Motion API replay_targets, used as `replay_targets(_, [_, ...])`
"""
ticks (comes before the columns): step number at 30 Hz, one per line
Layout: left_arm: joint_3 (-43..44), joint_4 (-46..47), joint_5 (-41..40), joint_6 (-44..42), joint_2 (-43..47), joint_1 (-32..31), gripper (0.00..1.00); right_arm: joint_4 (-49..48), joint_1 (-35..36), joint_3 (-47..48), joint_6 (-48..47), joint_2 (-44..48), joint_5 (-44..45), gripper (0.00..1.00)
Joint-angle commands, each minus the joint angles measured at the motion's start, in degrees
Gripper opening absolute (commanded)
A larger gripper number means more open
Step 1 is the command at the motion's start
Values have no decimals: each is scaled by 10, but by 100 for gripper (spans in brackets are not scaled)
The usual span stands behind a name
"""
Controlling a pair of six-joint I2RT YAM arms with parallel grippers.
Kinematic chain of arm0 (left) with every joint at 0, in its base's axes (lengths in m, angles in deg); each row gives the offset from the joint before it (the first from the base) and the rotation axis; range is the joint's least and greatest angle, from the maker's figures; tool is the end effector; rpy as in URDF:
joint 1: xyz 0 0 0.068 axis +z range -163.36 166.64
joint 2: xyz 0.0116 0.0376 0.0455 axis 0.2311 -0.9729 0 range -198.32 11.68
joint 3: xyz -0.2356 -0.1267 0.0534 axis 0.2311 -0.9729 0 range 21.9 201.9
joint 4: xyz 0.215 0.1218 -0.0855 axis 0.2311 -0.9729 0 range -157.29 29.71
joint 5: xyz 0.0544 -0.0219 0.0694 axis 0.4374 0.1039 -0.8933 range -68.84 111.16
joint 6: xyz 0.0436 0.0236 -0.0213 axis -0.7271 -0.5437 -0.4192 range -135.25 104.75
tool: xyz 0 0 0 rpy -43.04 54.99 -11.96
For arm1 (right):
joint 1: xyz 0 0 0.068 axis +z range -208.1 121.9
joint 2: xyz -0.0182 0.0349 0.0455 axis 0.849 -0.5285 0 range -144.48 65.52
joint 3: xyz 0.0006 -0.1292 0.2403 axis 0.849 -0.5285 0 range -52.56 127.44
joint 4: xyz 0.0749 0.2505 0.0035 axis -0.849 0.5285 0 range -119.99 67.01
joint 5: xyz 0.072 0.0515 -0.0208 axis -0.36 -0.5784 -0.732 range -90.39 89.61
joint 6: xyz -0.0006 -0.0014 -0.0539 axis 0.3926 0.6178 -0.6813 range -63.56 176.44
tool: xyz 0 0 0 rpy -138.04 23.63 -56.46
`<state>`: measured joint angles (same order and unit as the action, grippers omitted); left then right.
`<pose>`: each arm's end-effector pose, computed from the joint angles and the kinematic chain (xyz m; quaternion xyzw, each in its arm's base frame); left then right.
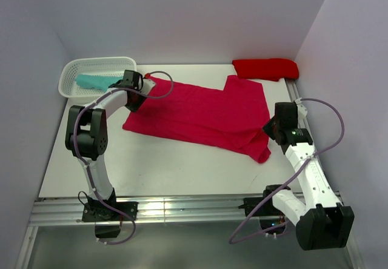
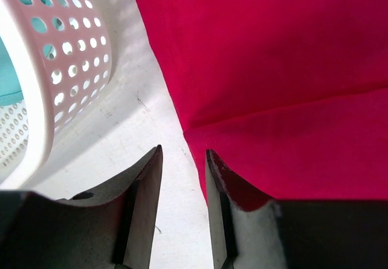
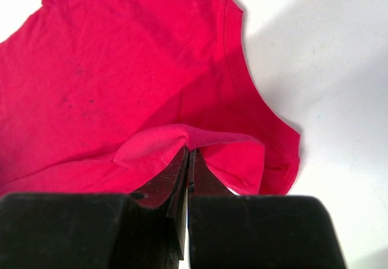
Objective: Roll the t-shirts
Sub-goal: Fold the tshirt
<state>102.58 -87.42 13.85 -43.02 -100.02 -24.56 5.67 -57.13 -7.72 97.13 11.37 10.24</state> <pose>0.4090 -0.0763 0.1911 0.3036 0.9105 0.1000 0.2622 0.1942 -0.0033 0.2700 0.3459 0.8530 0.0556 0.3868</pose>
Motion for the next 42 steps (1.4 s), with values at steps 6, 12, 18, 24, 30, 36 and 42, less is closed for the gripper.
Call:
replay_targets(6, [18,-5,50,5,46,-5,41,-58,-4,31,-21,-80,-17,0])
replay_targets(12, [18,-7,66,5,46,-8,42,-76,-5,72,-32,-163,-20,0])
replay_targets(18, [20,-1,67,3,34,-9,42,-75,-11,126,-39,-244,-16,0])
replay_targets(24, [16,4,65,-2,31,-9,41,-67,-23,183,-46,-315,-18,0])
replay_targets(30, [6,9,64,-4,30,-9,41,-66,-23,212,-55,-358,-12,0])
replay_targets(36, [0,9,66,-8,32,-9,42,-46,-24,240,-60,-394,1,4])
replay_targets(42, [0,4,69,-7,35,-9,42,-45,-32,235,-66,-404,21,31])
